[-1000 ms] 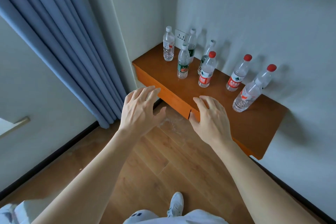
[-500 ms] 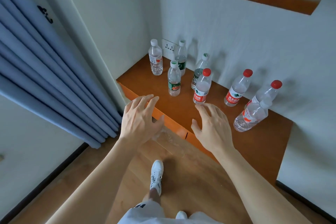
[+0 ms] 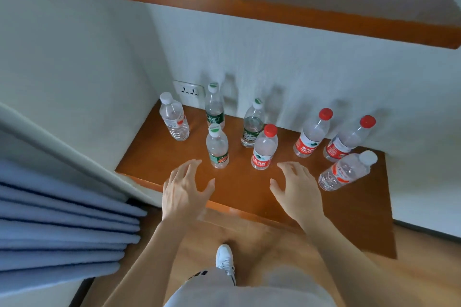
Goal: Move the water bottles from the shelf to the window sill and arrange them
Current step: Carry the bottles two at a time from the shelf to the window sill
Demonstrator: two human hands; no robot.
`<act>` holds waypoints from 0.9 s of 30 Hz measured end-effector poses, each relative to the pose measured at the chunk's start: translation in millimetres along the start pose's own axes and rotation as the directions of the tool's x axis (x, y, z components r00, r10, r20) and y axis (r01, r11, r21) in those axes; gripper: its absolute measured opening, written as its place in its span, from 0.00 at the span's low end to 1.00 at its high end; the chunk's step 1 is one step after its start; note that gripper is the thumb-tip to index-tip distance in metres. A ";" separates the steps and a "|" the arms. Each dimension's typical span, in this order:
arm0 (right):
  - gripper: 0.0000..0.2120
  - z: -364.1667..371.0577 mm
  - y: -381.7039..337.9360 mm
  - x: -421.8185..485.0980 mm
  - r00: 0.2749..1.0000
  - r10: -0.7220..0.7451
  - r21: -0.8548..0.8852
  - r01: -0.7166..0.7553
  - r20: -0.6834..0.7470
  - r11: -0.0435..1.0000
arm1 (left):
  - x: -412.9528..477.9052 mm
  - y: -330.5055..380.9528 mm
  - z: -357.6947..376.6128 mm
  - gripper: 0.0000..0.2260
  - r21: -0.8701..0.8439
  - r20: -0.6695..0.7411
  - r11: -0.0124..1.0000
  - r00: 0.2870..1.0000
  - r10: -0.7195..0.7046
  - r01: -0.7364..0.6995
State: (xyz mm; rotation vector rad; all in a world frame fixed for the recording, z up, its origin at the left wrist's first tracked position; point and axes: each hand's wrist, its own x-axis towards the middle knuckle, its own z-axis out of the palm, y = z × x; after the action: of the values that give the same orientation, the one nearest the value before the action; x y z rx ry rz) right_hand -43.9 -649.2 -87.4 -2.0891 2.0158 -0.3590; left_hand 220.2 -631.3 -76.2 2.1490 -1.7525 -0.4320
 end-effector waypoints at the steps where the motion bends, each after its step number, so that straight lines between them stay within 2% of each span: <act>1: 0.25 0.8 0.4 3.8 0.999 0.044 0.010 -0.044 0.004 0.999 | 9.5 -2.5 1.5 0.28 -0.012 0.012 1.000 1.000 0.009 -0.009; 6: 0.35 5.5 -2.4 31.6 0.977 0.210 0.077 -0.213 0.046 0.974 | 53.3 -11.9 14.2 0.35 -0.164 0.050 0.986 0.999 0.021 -0.012; 11: 0.46 32.3 -7.0 67.3 0.946 0.303 0.324 -0.323 0.111 0.889 | 86.0 -5.1 29.3 0.45 -0.300 0.110 0.954 0.993 0.035 -0.001; 14: 0.46 46.2 -15.2 79.1 0.946 0.320 0.445 -0.311 0.056 0.840 | 100.0 -0.2 40.2 0.45 -0.381 0.122 0.925 0.992 0.041 0.009; 18: 0.44 58.7 -26.6 87.2 0.923 0.384 0.509 -0.324 -0.014 0.798 | 111.8 2.1 61.3 0.40 -0.442 0.088 0.897 0.995 0.050 -0.006; 21: 0.44 65.6 -30.6 91.5 0.902 0.429 0.547 -0.337 -0.047 0.767 | 118.5 10.8 66.3 0.37 -0.483 0.171 0.869 0.985 -0.028 0.108; 23: 0.42 65.4 -31.9 94.1 0.893 0.447 0.558 -0.349 -0.044 0.753 | 121.4 14.2 69.2 0.36 -0.499 0.185 0.854 0.981 -0.060 0.146; 27: 0.37 58.2 -33.4 95.3 0.891 0.454 0.559 -0.372 -0.009 0.741 | 121.2 19.4 64.8 0.36 -0.508 0.159 0.852 0.986 -0.054 0.129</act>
State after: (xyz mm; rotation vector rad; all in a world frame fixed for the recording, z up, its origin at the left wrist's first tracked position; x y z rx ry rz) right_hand 9.4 -743.9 -129.3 -1.2586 2.0609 -0.8986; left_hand 198.7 -757.9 -128.7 1.8426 -1.3874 -0.9798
